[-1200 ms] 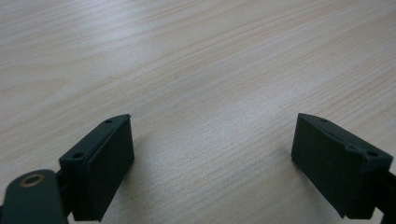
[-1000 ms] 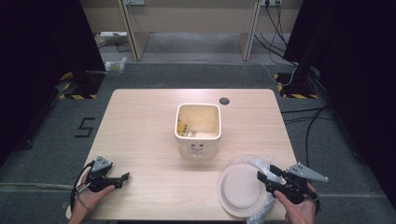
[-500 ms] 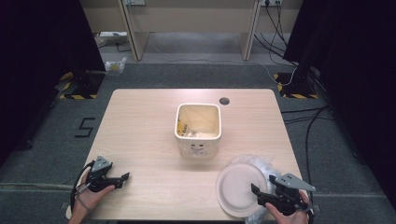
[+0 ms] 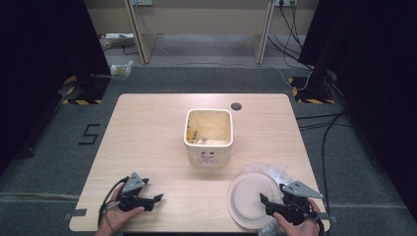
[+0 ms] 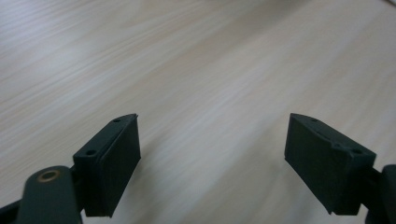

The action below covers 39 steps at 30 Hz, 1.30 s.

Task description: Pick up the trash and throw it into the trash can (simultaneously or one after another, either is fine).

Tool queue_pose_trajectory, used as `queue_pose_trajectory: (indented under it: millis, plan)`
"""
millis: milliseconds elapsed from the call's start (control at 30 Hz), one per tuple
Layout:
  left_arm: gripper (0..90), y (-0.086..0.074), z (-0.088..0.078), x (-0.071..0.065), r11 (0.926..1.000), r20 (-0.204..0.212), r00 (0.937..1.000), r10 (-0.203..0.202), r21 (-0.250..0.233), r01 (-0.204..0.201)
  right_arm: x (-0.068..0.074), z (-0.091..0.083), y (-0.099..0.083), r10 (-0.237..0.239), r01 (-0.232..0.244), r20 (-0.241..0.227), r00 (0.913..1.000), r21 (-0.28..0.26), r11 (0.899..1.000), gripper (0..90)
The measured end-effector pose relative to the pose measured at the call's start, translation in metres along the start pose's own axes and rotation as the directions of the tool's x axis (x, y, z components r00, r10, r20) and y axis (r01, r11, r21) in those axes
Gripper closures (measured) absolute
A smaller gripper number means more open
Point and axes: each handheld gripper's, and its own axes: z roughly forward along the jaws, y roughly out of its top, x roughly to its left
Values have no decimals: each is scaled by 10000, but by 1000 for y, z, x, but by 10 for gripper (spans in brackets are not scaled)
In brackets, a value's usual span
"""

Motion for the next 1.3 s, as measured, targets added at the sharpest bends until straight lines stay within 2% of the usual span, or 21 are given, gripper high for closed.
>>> queue_pose_trajectory:
  millis: [67, 133, 167, 300, 500, 533, 600, 767, 900, 933, 1033, 1167, 1233, 1300]
  plan:
    - [183, 11, 13, -19, 9986, 414, 9977, 527, 4, -528, 0, 0, 0, -63, 63, -48, 10000, -119, 9999, 239]
    - [192, 21, 26, -35, 9947, 787, 9916, 1023, -5, -1026, 1, -2, 0, -112, 111, -45, 9999, -164, 9998, 247]
    - [193, 25, 32, -41, 9938, 808, 9906, 1106, -157, -1096, 2, -2, 1, -115, 114, -71, 9999, -159, 9998, 254]
    - [205, 40, 51, -60, 9888, 1083, 9828, 1493, -222, -1477, 3, 1, 1, -141, 140, -79, 9999, -106, 9998, 270]
    - [215, 60, 78, -91, 9754, 1411, 9652, 2204, -271, -2187, 1, 5, -1, 27, -29, -128, 9999, -219, 9998, 276]
    - [215, 63, 82, -95, 9704, 1481, 9593, 2406, -165, -2408, 1, 5, -1, 35, -38, -133, 9999, -222, 9997, 277]
    - [213, 68, 89, -104, 9656, 1465, 9546, 2592, -192, -2592, 1, 5, -1, 22, -25, -139, 9999, -247, 9997, 281]
    - [216, 77, 100, -121, 9616, 1477, 9503, 2740, -250, -2734, 3, 5, 0, 37, -48, -317, 9995, -354, 9994, 292]
    - [211, 81, 104, -130, 9557, 1214, 9480, 2943, -344, -2923, 9, 5, 2, -89, 62, -513, 9986, -528, 9986, 296]
    - [210, 81, 105, -130, 9563, 1202, 9487, 2924, -341, -2904, 10, 5, 3, -119, 90, -501, 9987, -592, 9982, 318]
    - [211, 83, 108, -132, 9585, 1165, 9514, 2852, -337, -2832, 15, 2, 6, -183, 88, -1125, 9935, -837, 9965, 385]
    - [218, 84, 108, -132, 9575, 1188, 9501, 2884, -319, -2867, 20, 2, 9, -616, 505, -1245, 9903, -906, 9946, 465]
    - [218, 84, 109, -132, 9604, 1233, 9525, 2786, -321, -2767, 20, 2, 9, -563, 429, -1402, 9885, -967, 9944, 504]
    - [218, 84, 108, -131, 9599, 1268, 9515, 2804, -294, -2789, 18, 1, 9, -339, 161, -1669, 9854, -1073, 9941, 549]
